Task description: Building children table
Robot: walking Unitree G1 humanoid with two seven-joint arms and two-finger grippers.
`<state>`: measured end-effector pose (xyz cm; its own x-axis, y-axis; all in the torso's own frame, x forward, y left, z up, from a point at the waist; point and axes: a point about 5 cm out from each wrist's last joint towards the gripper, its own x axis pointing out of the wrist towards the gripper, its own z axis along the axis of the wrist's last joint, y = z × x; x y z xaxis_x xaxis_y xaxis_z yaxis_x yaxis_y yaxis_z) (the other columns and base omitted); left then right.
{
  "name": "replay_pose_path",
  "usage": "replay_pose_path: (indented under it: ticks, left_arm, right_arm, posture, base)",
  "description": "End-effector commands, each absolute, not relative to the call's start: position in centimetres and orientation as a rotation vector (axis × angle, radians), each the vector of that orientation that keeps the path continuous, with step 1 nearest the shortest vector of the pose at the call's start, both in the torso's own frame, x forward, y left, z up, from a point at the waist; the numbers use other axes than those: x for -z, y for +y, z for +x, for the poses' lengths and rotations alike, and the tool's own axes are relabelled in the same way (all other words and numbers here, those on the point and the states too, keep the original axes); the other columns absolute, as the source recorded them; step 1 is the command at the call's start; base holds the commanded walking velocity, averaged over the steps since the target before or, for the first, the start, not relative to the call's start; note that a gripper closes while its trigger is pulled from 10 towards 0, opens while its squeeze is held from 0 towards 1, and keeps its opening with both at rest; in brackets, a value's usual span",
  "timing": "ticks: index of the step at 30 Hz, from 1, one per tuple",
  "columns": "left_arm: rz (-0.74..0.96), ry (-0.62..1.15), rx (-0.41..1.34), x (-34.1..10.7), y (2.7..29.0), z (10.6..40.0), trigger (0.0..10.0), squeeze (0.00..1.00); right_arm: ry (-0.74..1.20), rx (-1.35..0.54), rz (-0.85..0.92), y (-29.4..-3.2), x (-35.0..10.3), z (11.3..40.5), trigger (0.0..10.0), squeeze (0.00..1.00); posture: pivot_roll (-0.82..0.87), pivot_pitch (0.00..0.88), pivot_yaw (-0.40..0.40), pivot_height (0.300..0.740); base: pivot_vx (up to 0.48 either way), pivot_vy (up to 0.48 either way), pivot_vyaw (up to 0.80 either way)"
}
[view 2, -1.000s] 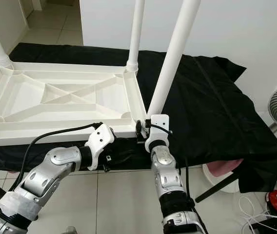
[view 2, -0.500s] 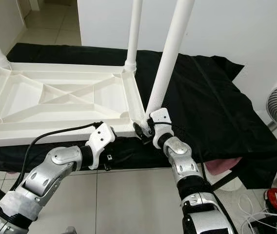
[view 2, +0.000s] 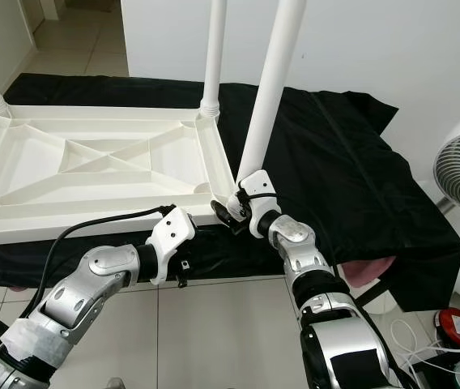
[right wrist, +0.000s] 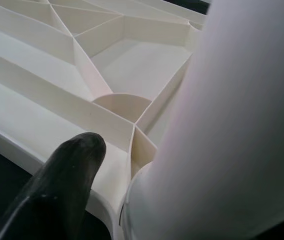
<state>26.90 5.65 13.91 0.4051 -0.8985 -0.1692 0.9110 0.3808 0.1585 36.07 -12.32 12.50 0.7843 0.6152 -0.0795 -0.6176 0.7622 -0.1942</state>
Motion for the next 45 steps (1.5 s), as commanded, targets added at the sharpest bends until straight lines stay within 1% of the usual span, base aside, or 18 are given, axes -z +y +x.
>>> replay_pose_path:
  ticks: [1,2,14,15,18,23,26,29,35,38,39,41,45]
  left_arm:
    - [0.243,0.056,1.195,-14.1,5.4,26.6,10.0,0.00]
    - [0.242,0.056,1.195,-14.1,5.4,26.5,10.0,0.00]
    - [0.237,0.057,1.204,-14.0,5.1,26.4,10.0,0.00]
    - [0.236,0.058,1.205,-14.0,5.1,26.4,10.0,0.00]
    - [0.237,0.060,1.204,-13.9,5.1,26.4,10.0,0.00]
    - [0.238,0.062,1.191,-13.7,5.1,26.5,10.0,0.00]
    - [0.235,0.058,1.174,-13.6,5.2,26.6,10.0,0.00]
    - [0.236,0.048,1.136,-13.7,5.5,27.0,10.0,0.00]
    - [0.259,0.031,1.089,-13.9,6.0,27.6,10.0,0.00]
    - [0.262,0.008,1.046,-14.3,6.2,28.3,10.0,0.00]
    - [0.262,0.008,1.046,-14.3,6.2,28.3,10.0,0.00]
    - [0.240,-0.013,1.013,-14.8,6.3,28.7,10.0,0.00]
    - [0.232,-0.027,0.975,-15.0,6.5,29.2,10.0,0.00]
  right_arm:
    - [-0.017,-0.708,-0.222,-11.6,-13.2,36.3,3.1,0.00]
    - [-0.017,-0.717,-0.213,-11.7,-13.1,36.3,0.0,0.00]
    - [-0.006,-0.699,-0.177,-13.0,-12.0,35.8,0.0,0.00]
    - [0.005,-0.671,-0.169,-13.3,-11.7,35.7,10.0,0.00]
    - [0.027,-0.581,-0.147,-13.6,-11.1,35.6,10.0,0.00]
    - [0.038,-0.509,-0.127,-13.6,-10.8,35.6,10.0,0.00]
    - [0.055,-0.396,-0.071,-13.4,-10.5,35.5,10.0,0.00]
    - [0.047,-0.261,0.005,-12.9,-10.5,35.1,10.0,0.00]
    - [0.035,-0.156,0.066,-11.7,-10.5,34.2,10.0,0.00]
    - [0.022,-0.052,0.101,-11.3,-10.6,33.8,10.0,0.00]
    - [0.022,-0.052,0.101,-11.3,-10.6,33.8,10.0,0.00]
    - [0.017,0.012,0.141,-11.0,-10.9,33.6,10.0,0.00]
    - [0.020,0.005,0.159,-10.3,-11.5,33.4,10.0,0.00]
  posture:
    - [0.06,0.000,-0.108,0.740]
    - [0.06,0.000,-0.108,0.740]
    - [0.04,0.000,-0.102,0.740]
    - [0.04,0.000,-0.103,0.740]
    - [0.04,0.004,-0.104,0.740]
    - [0.04,0.004,-0.105,0.740]
    - [0.04,0.006,-0.108,0.740]
    - [0.04,0.005,-0.112,0.740]
    - [0.04,0.005,-0.116,0.740]
    - [0.04,0.000,-0.117,0.740]
    - [0.04,0.000,-0.117,0.740]
    - [0.04,0.000,-0.117,0.740]
    - [0.04,0.000,-0.118,0.740]
  base:
    - [0.000,0.000,0.00]
    - [0.000,0.000,0.00]
    - [0.000,0.000,0.00]
    - [0.000,0.000,0.00]
    - [0.000,0.000,0.00]
    - [0.000,0.000,0.00]
    - [0.000,0.000,0.00]
    - [0.000,0.000,0.00]
    - [0.000,0.000,0.00]
    - [0.000,0.000,0.00]
    - [0.000,0.000,0.00]
    - [0.000,0.000,0.00]
    - [0.000,0.000,0.00]
